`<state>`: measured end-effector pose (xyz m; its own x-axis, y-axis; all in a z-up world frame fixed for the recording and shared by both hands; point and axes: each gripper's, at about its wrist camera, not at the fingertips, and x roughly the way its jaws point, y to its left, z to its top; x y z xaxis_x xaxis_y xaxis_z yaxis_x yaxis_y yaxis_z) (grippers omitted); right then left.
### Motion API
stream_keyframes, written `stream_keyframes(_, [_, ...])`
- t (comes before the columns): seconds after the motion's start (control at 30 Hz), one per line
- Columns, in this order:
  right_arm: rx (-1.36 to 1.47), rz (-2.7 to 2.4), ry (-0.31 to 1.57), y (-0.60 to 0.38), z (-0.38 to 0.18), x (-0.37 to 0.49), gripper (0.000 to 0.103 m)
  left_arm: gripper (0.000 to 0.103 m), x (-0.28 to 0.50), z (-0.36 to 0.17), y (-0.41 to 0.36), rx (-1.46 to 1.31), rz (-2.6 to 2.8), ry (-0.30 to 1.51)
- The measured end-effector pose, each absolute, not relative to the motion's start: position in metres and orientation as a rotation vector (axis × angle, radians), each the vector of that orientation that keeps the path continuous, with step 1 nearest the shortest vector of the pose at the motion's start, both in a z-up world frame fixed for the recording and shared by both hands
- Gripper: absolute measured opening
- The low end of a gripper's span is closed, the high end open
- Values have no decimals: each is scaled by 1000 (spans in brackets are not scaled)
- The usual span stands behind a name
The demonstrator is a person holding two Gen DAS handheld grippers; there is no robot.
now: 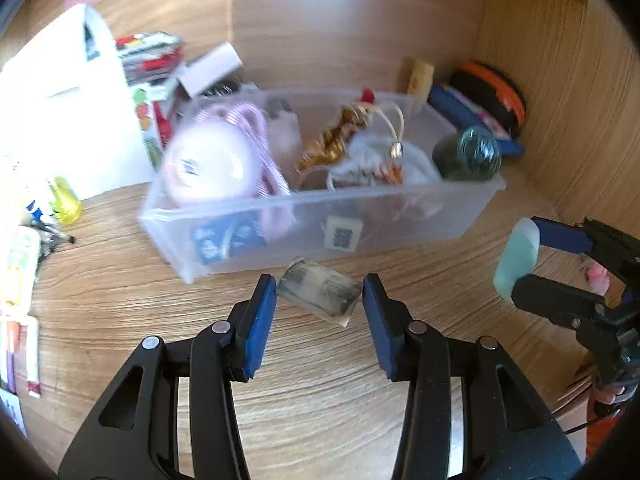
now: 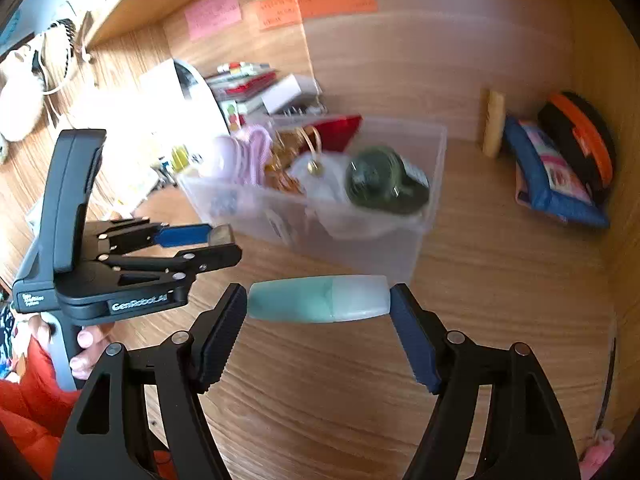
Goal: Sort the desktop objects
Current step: 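Carry the teal tube and tan block into the clear box and open both tools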
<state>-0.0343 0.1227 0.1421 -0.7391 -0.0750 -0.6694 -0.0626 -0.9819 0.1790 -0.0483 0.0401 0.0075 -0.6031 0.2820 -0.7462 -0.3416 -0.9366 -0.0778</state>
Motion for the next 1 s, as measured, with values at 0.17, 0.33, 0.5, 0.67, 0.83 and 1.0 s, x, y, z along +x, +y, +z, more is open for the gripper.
stream_keyframes(0.17, [1040,-2933,-254,111,162,-43,70,44,-49,36,27,-1074,2579,63])
stream_keyframes(0.33, [970,-2952,-254,105,175,-57,70,44,-62,62,19,-983,2600,21])
stream_keyframes(0.5, [938,-2982,-243,109,185,-78,70,44,-75,69,18,-962,2598,4])
stream_keyframes(0.67, [935,-3003,-201,116,190,-95,70,44,-94,57,28,-1014,2547,12])
stream_keyframes(0.83, [987,-3009,-162,126,184,-115,70,44,-111,43,42,-1069,2514,45])
stream_keyframes(1.0, [1018,-3016,-166,136,177,-125,70,44,-121,34,56,-1096,2490,78])
